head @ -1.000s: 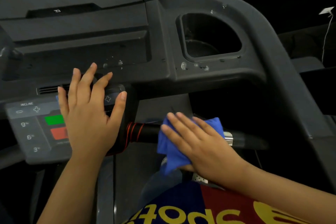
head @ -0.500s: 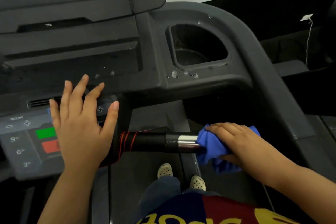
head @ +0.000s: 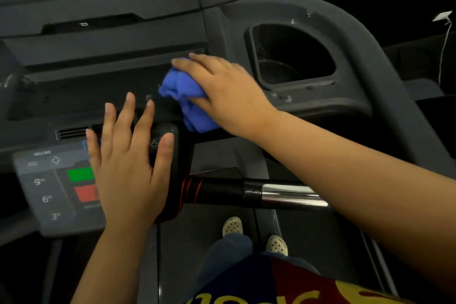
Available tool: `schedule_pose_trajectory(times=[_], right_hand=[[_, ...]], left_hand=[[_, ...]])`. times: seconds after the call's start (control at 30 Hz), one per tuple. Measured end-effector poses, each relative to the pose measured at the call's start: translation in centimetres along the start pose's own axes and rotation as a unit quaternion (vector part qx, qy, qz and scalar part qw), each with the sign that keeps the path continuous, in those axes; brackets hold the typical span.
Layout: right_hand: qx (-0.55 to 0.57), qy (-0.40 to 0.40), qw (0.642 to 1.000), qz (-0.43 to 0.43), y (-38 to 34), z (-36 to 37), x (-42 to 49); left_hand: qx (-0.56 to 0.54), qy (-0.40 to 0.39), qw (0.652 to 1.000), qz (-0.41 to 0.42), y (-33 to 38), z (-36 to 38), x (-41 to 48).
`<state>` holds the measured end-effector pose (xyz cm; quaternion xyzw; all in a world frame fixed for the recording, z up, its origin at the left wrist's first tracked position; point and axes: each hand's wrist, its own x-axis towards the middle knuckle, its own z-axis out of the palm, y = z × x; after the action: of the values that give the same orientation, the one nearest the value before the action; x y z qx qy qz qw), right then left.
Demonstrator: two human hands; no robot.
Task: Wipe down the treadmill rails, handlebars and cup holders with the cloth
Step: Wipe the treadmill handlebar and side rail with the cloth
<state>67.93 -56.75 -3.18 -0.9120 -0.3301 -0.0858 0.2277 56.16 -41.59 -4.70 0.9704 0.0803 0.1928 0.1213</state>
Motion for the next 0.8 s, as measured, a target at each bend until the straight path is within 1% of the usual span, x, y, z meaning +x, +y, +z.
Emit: schedule_pose_trajectory(times=[0.07,0.1,0.13,0.3,0.4,0.57,0.67,0.8], right_hand=[[-0.036,-0.026,0.998,0.041,-0.5,1.5,0.8],[-0.045,-0.036,0.997,0.047,-0.6,1.8,0.7],[-0.054,-0.045,0.997,0.039,-0.5,1.9,0.4],[-0.101,-0.054,0.992,-0.061,1.0,1.5,-0.8],[-0.112,-0.076,0.988,-0.079,2.7,1.0,-1.6],[-0.164,-0.074,0.978,-0.105,5.1,0.0,-3.4],[-0.224,-0.063,0.968,-0.097,6.7,-0.6,-4.9],[-0.276,-0.081,0.956,-0.057,8.8,-2.2,-6.6]], left_hand=[[-0.001,0.003,1.0,0.003,-0.1,0.1,0.0],[-0.002,0.006,1.0,0.004,-0.1,0.1,0.0],[-0.002,0.008,1.0,0.004,0.0,0.1,0.0],[0.006,0.006,1.0,0.005,0.0,0.1,0.0],[0.005,0.003,1.0,0.004,0.0,0.0,0.1],[0.0,0.005,1.0,0.004,0.2,-0.1,0.2],[0.005,0.007,1.0,0.003,0.2,0.0,0.1],[0.01,0.004,1.0,0.002,0.1,0.0,0.0]])
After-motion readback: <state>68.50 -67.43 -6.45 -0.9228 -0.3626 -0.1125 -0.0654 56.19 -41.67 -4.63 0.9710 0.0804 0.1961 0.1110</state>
